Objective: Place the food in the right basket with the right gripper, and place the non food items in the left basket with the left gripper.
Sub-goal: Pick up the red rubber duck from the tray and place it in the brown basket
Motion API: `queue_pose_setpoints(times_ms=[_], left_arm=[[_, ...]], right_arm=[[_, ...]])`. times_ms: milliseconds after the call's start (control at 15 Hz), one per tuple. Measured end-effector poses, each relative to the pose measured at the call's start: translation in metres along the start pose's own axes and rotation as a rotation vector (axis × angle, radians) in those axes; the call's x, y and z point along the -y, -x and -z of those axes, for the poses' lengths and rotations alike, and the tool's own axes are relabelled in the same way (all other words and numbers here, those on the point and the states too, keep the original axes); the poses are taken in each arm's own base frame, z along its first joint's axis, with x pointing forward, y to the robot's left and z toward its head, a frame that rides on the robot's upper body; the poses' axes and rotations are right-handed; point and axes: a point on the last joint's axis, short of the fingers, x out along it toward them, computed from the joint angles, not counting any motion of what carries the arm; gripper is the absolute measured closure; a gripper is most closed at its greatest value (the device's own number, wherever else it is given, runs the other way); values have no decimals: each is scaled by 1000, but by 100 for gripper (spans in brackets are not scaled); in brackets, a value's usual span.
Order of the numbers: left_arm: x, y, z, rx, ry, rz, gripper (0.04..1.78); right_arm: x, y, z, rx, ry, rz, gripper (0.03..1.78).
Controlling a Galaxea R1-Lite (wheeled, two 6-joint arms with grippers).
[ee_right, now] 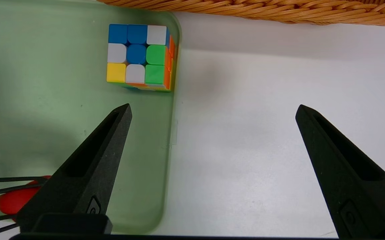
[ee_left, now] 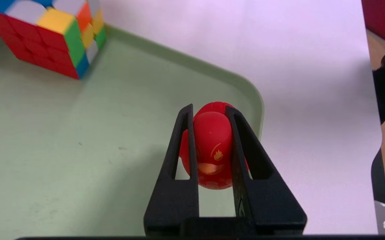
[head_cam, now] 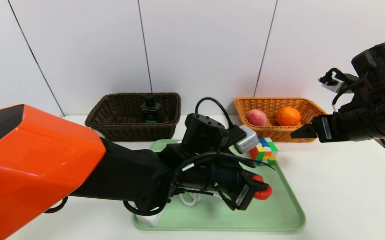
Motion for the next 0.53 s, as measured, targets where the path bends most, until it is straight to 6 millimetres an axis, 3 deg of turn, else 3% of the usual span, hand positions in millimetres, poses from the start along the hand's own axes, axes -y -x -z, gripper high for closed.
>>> queue_pose_setpoints(times_ms=[267, 533], left_arm=[[-4, 28, -59, 139, 111, -79, 150], [-37, 112, -116, 252, 205, -361, 150]], right_arm=[[0, 0, -1, 6, -2, -2, 11], [0, 0, -1, 7, -2, -1, 11]])
